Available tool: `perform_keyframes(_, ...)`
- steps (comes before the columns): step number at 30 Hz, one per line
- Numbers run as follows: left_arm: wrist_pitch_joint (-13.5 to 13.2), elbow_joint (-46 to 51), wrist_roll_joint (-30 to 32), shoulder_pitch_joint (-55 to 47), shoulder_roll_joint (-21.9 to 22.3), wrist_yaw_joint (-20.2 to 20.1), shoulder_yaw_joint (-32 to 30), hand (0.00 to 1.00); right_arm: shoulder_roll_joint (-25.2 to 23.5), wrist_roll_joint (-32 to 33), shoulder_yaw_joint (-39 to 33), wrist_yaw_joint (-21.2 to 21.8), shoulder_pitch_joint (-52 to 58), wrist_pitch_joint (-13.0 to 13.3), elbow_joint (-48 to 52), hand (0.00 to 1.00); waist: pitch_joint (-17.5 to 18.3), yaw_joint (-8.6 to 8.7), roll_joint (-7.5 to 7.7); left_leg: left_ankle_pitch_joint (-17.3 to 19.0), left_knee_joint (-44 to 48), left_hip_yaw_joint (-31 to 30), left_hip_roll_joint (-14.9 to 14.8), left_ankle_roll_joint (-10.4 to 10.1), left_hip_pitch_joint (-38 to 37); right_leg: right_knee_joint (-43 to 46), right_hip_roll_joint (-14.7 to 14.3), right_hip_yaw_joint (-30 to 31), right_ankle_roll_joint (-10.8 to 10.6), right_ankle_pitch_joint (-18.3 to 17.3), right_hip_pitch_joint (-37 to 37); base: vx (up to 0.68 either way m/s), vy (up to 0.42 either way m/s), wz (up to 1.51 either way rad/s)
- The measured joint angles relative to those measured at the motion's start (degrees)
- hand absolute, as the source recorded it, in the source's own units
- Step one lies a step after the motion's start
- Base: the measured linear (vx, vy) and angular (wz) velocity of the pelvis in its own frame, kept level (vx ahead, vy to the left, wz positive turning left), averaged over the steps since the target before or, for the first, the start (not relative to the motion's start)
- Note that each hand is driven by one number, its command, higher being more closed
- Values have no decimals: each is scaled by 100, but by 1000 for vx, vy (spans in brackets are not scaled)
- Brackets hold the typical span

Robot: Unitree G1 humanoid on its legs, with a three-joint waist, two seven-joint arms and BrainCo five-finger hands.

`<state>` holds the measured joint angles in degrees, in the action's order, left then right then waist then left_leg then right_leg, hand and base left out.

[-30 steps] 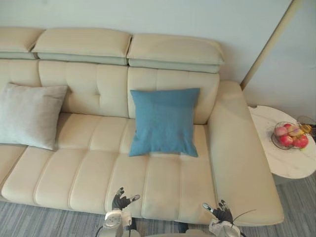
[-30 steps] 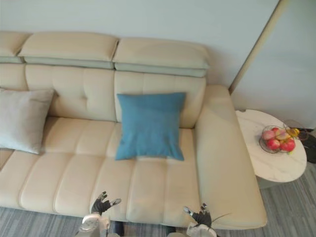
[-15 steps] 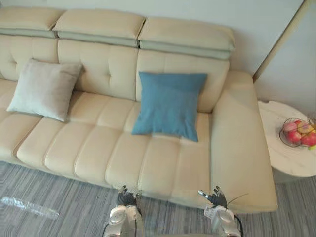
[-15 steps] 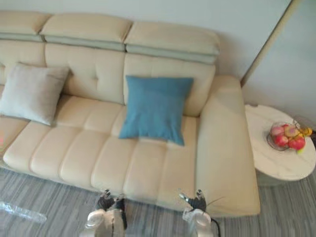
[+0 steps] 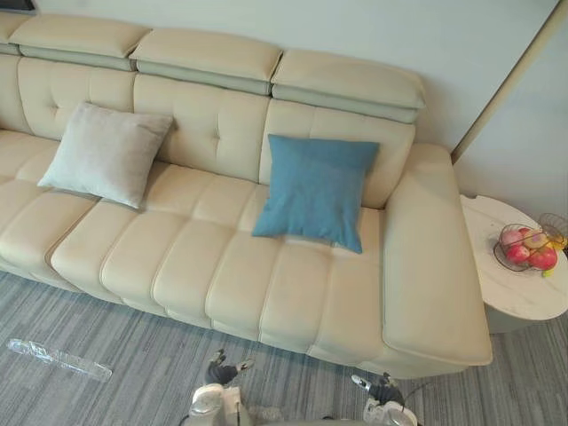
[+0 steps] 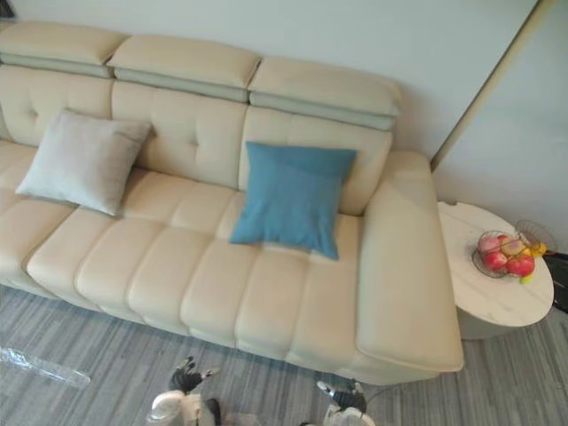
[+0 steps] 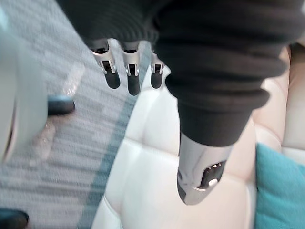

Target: Pick up cushions and gather them together orderly.

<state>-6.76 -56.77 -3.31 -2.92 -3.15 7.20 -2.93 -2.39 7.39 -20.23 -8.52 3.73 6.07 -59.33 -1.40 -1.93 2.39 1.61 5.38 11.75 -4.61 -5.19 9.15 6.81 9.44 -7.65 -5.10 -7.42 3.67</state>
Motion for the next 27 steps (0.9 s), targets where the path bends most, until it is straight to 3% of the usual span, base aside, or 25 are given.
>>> perform_keyframes(7,22,-265,220,-7,-84,-20,-43,0,83,-6,-152,87,-22,-42,-47,0,-3,13,-40,-591,-1124,-155,252,132,-672,-338,16,11,-79,158,-280,25,31,-1)
perform_keyframes(12,25,-382,357,-8,-168,-85,-67,0,135,-60,-151,104,-76,-88,-104,0,10,62,45,-590,-1125,-197,280,134,-764,-443,17,27,-78,185,-418,81,-6,-3)
perform_keyframes(14,29,-479,446,0,-172,-95,-116,0,227,-67,-151,108,-182,-99,-294,0,-10,139,36,-589,-1129,-240,295,134,-877,-553,17,19,-34,214,-587,51,-11,0)
perform_keyframes(27,92,-583,679,-6,-282,-124,-217,0,531,-288,18,111,-261,-115,-458,0,-211,198,-111,-383,-1134,-321,241,29,-1179,-709,-37,41,-11,155,-931,-10,-2,0)
